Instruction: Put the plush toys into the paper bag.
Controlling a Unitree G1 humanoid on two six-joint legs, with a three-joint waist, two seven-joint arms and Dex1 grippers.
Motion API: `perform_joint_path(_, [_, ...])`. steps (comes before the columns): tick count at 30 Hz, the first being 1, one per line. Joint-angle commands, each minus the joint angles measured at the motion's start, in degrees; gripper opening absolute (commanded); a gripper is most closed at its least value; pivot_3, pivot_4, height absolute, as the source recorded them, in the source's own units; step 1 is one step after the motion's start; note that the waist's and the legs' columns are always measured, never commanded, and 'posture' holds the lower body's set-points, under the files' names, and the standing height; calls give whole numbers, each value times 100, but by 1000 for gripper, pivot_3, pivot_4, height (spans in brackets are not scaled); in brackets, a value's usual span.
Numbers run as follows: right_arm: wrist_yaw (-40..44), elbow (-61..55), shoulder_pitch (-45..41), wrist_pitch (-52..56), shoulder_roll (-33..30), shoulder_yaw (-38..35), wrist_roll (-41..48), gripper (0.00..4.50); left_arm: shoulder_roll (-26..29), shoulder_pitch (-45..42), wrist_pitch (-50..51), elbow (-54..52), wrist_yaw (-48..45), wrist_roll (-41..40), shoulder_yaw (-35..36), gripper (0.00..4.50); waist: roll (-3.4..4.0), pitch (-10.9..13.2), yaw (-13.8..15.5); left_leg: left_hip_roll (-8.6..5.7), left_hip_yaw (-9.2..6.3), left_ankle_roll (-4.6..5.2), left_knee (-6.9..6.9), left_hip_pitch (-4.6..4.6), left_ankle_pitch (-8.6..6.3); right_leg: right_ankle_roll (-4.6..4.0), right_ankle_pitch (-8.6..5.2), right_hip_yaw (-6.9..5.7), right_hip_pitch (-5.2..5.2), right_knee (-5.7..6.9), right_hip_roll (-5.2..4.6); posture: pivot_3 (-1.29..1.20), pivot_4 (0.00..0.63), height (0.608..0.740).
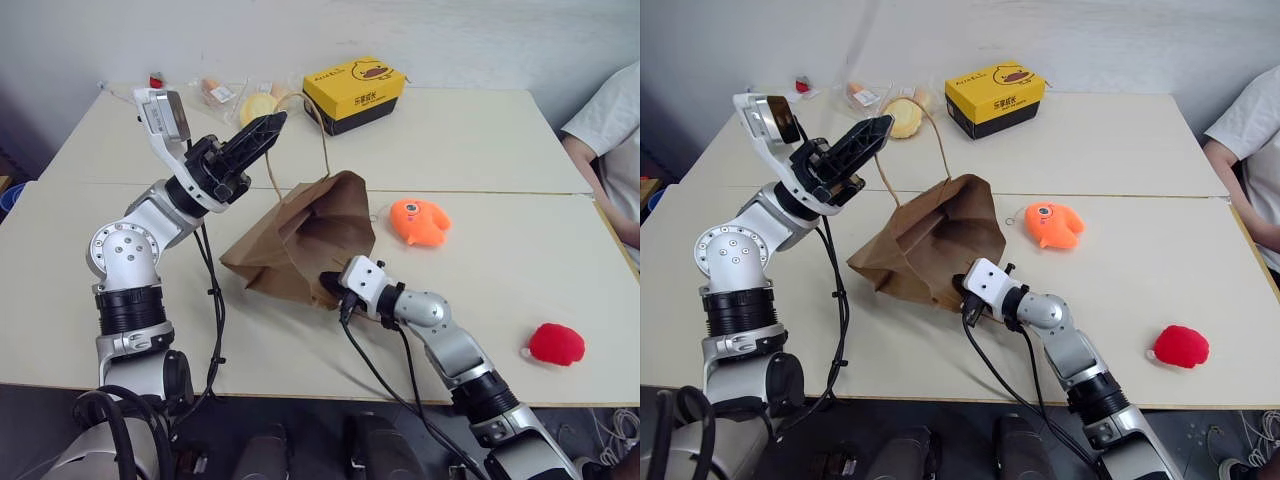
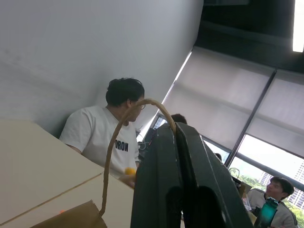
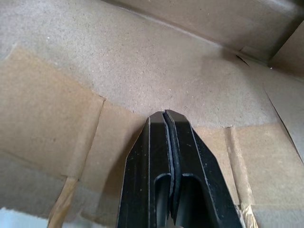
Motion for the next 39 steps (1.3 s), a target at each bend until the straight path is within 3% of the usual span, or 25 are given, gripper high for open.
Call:
perform_joint_path(1, [-83, 113, 167, 101, 107, -125, 99, 16, 31, -22, -108, -368, -159, 55, -201, 0, 0, 0, -1, 0, 0, 0, 0, 0, 0, 0, 0, 0, 0, 0, 0, 0, 150, 740])
perform_joint_path(8, [231, -843, 249, 151, 417, -837, 1333, 16, -77, 295, -555, -700, -275, 493, -660, 0, 3, 3, -19, 0, 2, -1, -2, -7, 0, 0, 0, 3, -9, 3, 1, 0, 150, 740])
perform_joint_path(10, [487, -1211, 317, 340, 250, -958, 1664, 383, -85, 328, -593, -707, -282, 494, -684, 0, 3, 3, -16, 1, 1, -1, -4, -7, 0, 0, 0, 3, -10, 3, 2, 0, 150, 740])
perform_joint_path(15, [620, -2082, 574, 634, -81, -1519, 2364, 1971, -66, 374, -638, -655, -361, 521, -734, 0, 2, 3, -3, 1, 1, -1, -4, -8, 0, 0, 0, 2, -8, -1, 1, 0, 150, 740])
perform_joint_path(18, [722, -2762, 1216, 901, -400, -2140, 3092, 3024, -74, 415, -709, -616, -451, 603, -804, 0, 2, 3, 35, 1, 0, 0, -6, -9, -1, 0, 0, 1, -7, -4, 0, 0, 150, 740])
perform_joint_path(22, [588, -3474, 2217, 506, -282, -3087, 3854, 4398, -40, 514, -820, -598, -654, 811, -990, 0, 3, 3, 128, 1, 1, 2, -12, -11, -2, 1, 0, 1, -7, -9, 1, 0, 150, 740])
perform_joint_path(26, [176, -3848, 3131, 466, -135, -3658, 4139, 4457, -51, 539, -979, -520, -805, 1022, -1119, 0, 2, 3, 139, 0, 3, 3, -11, -8, -2, 3, 2, 5, -2, -10, 1, 0, 150, 740])
perform_joint_path(35, [754, -3446, 5597, -1370, -249, -4014, 2559, 4457, -51, 573, -1170, -491, -900, 1228, -1189, 0, 4, 3, 138, 1, 14, 5, -16, 4, -3, 6, 3, 17, 2, -8, 7, 0, 150, 740])
perform_joint_path(39, [534, -3355, 5667, -1664, -329, -3926, 2094, 4457, 50, 591, -1199, -484, -1067, 1448, -1386, 0, 4, 3, 117, 0, 14, 6, -14, 6, -3, 6, 3, 20, 5, -10, 6, 0, 150, 740])
